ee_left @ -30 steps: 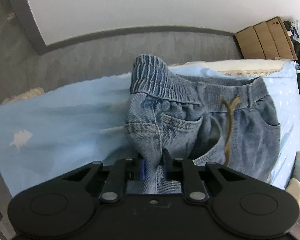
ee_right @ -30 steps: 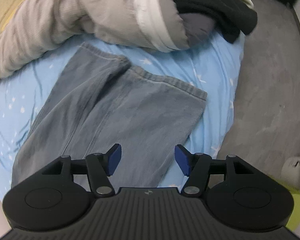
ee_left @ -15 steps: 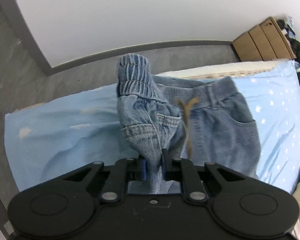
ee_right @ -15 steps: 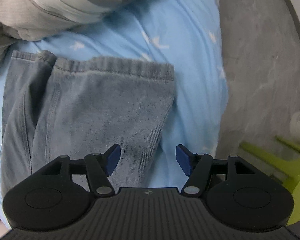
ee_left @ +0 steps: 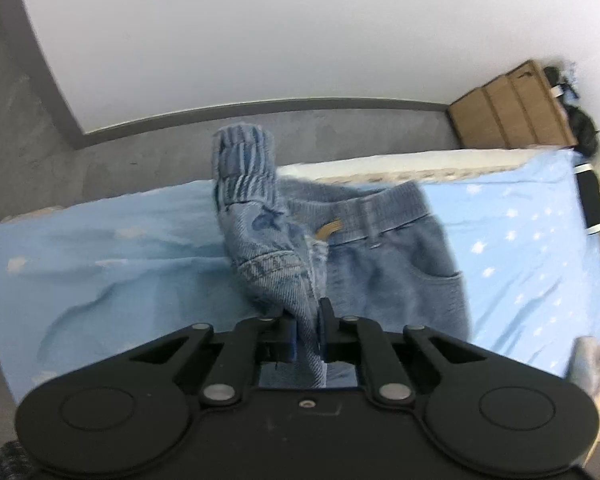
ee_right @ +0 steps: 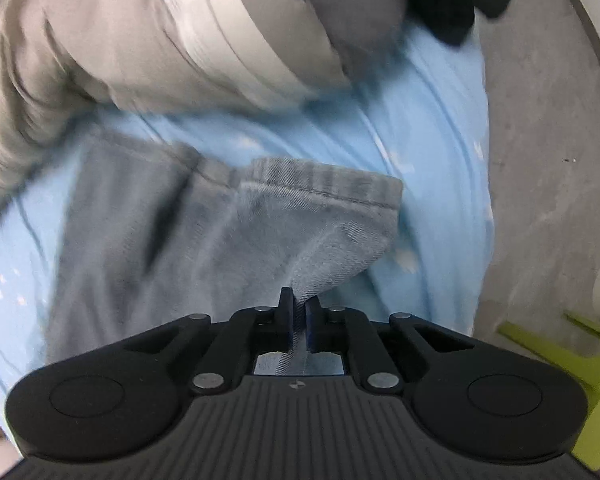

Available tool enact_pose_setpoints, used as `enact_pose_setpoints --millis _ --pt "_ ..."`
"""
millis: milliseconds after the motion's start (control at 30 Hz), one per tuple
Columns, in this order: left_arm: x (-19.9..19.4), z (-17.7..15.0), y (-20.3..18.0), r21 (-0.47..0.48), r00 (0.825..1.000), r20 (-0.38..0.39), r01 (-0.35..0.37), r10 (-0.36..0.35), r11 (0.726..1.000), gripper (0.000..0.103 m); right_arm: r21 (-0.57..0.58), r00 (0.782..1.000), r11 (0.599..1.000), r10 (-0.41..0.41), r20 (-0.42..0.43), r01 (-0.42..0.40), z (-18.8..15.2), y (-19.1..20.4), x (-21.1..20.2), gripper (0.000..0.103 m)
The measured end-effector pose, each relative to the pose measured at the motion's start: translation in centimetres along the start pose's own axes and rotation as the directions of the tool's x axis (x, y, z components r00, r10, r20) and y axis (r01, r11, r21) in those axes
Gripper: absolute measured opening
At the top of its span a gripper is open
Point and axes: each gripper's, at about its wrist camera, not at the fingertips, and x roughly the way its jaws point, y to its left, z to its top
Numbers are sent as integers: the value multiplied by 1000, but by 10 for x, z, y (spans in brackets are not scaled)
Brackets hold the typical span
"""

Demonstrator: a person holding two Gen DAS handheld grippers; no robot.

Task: Fold clothes

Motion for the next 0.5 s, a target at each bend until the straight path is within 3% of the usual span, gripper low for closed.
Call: enact_pose_setpoints --millis 267,500 --pt "21 19 -75 9 987 -29 159 -159 987 8 -39 984 988 152 95 -149 30 104 -29 5" --pt "83 16 -153 78 988 -55 151 -147 985 8 -72 979 985 166 121 -158 59 181 5 5"
